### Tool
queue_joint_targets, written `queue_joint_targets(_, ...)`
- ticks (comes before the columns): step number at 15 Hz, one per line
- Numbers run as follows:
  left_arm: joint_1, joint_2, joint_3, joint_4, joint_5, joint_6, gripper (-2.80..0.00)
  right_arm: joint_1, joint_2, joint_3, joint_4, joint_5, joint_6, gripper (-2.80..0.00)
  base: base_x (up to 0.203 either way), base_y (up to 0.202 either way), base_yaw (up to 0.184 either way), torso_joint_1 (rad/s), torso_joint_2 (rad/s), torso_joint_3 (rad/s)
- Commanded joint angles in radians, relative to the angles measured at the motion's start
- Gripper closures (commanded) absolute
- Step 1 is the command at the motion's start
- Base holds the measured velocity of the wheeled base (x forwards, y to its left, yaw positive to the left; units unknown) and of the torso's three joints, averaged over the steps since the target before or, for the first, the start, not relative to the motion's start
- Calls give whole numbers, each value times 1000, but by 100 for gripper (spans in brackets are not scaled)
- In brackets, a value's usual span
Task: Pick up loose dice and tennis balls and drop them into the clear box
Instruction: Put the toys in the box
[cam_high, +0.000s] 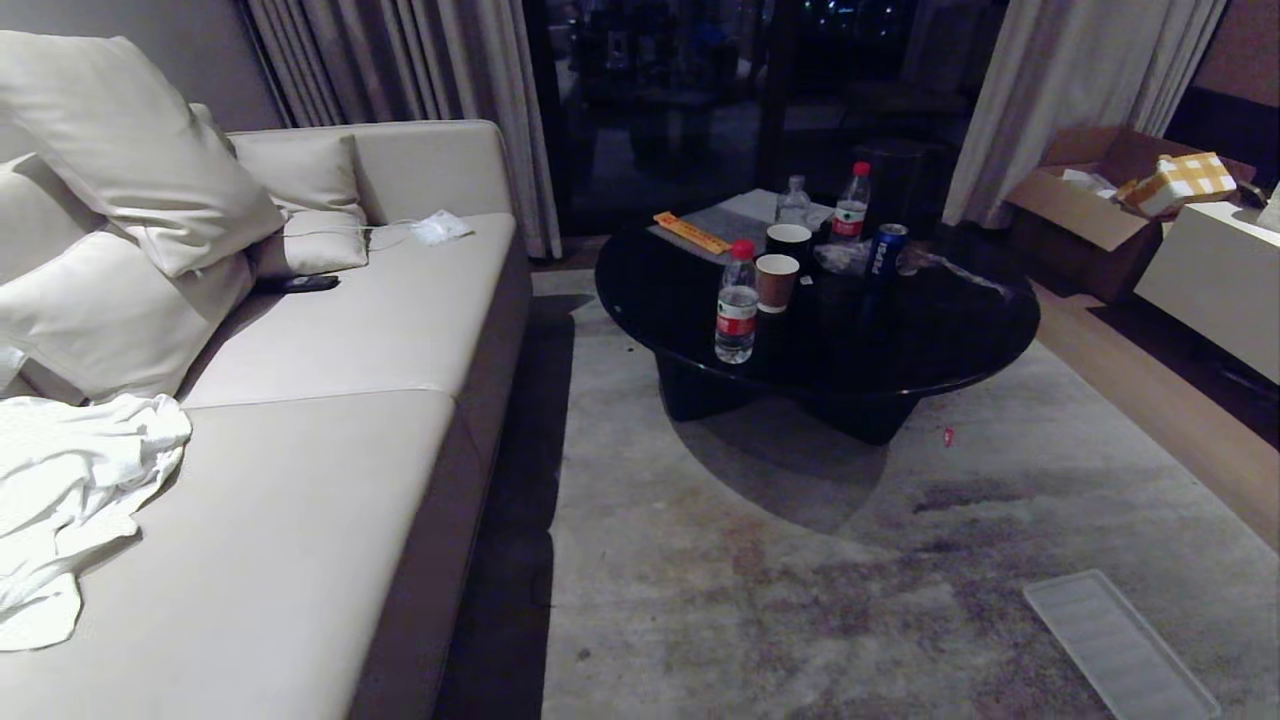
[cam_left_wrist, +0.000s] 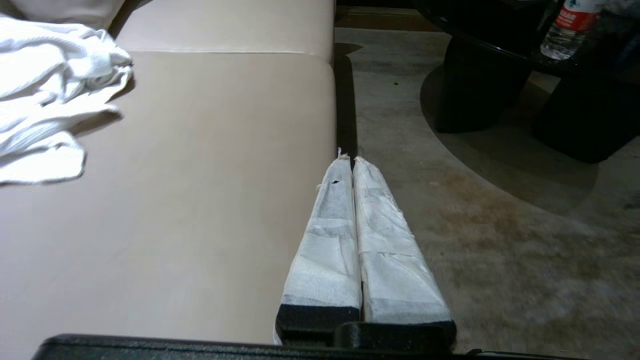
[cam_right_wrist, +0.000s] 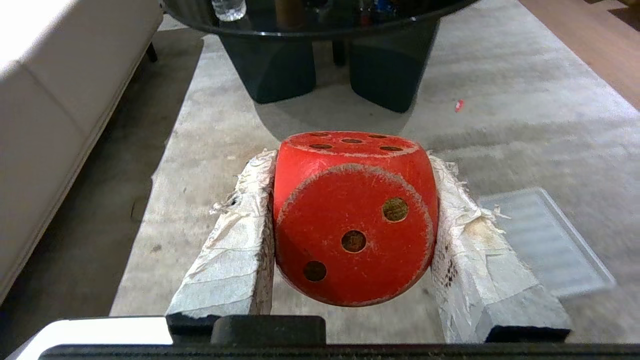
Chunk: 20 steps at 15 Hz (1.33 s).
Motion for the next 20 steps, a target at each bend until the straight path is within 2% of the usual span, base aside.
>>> queue_joint_targets(1,0,0,2,0,0,1,0,0,2,0,1,1,1,0,-181,0,3,7,-2,3)
queue_joint_targets(10,0,0,2,0,0,1,0,0,0,0,1,-1,1,0,-175,0,-2,3,0,4)
queue_joint_targets(13,0,0,2,0,0,3,0,0,0,0,1,0,1,0,0,-1,-26,1,1,2)
queue_joint_targets(20,0,0,2,0,-1,3,0,0,2,1,1,-1,1,0,-1,1,-123,2,2,1)
